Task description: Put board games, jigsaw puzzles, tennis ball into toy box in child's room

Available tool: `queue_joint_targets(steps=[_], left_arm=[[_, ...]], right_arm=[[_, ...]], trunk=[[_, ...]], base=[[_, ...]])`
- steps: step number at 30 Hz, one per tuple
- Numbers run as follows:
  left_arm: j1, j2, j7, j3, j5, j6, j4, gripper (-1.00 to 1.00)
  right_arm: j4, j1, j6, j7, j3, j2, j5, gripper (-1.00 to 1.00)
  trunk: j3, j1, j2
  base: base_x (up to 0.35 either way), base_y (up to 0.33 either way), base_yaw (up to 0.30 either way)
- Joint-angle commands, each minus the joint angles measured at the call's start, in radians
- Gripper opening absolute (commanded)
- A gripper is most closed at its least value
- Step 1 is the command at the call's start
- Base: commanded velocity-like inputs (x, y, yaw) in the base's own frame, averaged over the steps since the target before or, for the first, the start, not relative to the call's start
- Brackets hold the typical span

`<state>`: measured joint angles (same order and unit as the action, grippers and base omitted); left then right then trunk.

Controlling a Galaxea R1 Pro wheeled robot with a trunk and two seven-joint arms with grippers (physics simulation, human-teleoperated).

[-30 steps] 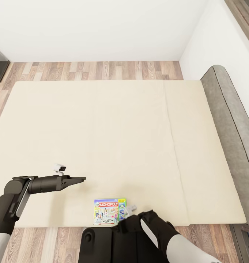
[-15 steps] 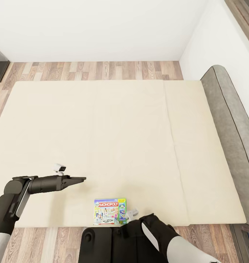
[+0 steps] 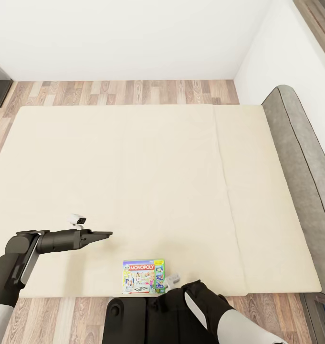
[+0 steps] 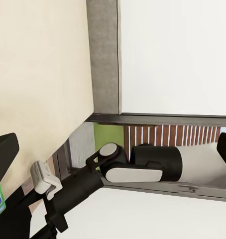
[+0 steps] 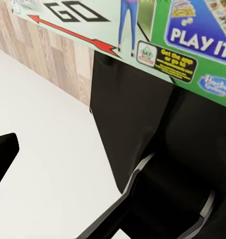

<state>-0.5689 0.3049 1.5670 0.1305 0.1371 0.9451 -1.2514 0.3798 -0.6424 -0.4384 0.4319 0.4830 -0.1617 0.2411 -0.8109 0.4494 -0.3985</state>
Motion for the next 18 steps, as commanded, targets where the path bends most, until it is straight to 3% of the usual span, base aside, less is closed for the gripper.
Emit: queue_joint_targets(steps=[1, 13, 16, 18], left_arm=[[0.000, 0.000, 0.004, 0.000, 0.000, 0.011, 0.000, 1.00], [0.002, 0.011, 0.004, 0.000, 0.009, 0.011, -0.013, 1.00], [0.003, 0.021, 0.004, -0.001, 0.026, 0.011, -0.020, 1.00], [0.006, 0.028, 0.004, -0.001, 0.060, 0.011, -0.025, 1.00]], right_arm=[[0.001, -0.001, -0.004, -0.002, 0.006, -0.001, 0.010, 1.00], [0.002, 0.000, 0.014, -0.004, 0.006, -0.005, 0.010, 1.00], [0.001, 0.000, 0.015, -0.004, 0.006, -0.005, 0.010, 1.00], [0.001, 0.000, 0.015, -0.004, 0.006, -0.005, 0.010, 1.00]], trunk=[[-0.001, 0.001, -0.002], [-0.001, 0.001, -0.002], [-0.001, 0.001, -0.002], [-0.001, 0.001, -0.002]], base=[[0.000, 0.000, 0.000], [0.000, 0.000, 0.000], [0.000, 0.000, 0.000], [0.000, 0.000, 0.000]])
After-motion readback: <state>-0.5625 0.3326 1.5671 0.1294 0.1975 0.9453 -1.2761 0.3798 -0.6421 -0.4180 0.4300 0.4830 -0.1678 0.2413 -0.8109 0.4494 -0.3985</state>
